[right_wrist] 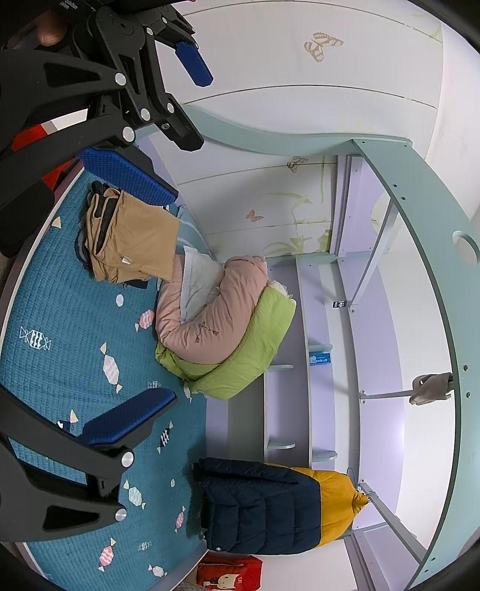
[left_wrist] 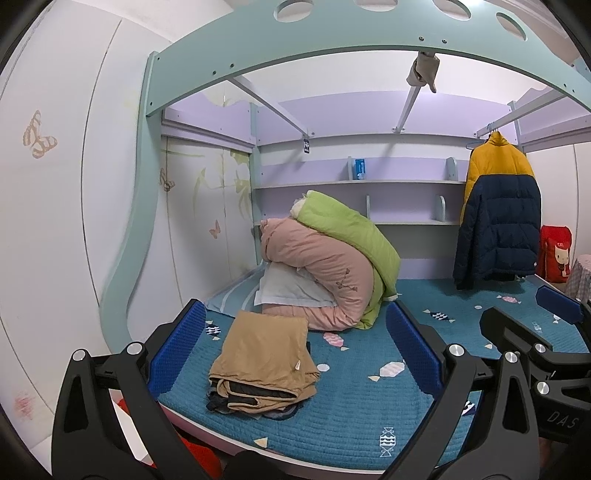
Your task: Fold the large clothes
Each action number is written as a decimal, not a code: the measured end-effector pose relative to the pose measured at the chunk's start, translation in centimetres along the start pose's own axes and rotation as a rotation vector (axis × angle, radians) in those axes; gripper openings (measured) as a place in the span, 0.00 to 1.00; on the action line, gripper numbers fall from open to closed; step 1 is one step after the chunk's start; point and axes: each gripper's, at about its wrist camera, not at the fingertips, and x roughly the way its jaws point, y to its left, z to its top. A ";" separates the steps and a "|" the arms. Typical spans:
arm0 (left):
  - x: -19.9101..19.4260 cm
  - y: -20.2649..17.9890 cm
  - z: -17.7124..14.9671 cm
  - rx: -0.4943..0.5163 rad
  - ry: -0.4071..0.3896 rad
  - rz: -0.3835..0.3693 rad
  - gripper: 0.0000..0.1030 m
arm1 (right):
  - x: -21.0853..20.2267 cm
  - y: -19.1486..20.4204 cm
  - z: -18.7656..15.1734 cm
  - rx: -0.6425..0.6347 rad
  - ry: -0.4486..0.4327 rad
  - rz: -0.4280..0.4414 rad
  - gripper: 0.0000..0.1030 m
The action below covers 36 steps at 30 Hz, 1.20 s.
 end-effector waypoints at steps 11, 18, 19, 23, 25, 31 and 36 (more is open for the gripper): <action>0.0 0.1 -0.1 0.000 -0.002 0.001 0.95 | 0.0 0.0 0.0 0.001 0.001 0.001 0.93; 0.0 0.1 -0.1 -0.001 -0.002 -0.001 0.95 | 0.1 0.2 0.0 0.002 0.005 0.000 0.93; 0.0 0.2 -0.2 -0.002 -0.002 -0.001 0.95 | 0.1 0.2 0.0 0.002 0.004 0.000 0.93; 0.0 0.3 -0.2 -0.002 -0.001 0.000 0.95 | 0.2 0.4 0.0 0.002 0.006 0.001 0.93; 0.0 0.2 -0.2 -0.002 -0.003 0.001 0.95 | 0.2 0.4 0.0 0.002 0.006 0.002 0.93; -0.1 0.4 -0.3 -0.003 -0.002 0.002 0.95 | 0.3 0.5 0.1 0.003 0.008 0.002 0.93; -0.2 0.4 -0.4 -0.004 -0.002 0.005 0.95 | 0.4 0.7 0.1 0.003 0.010 0.003 0.93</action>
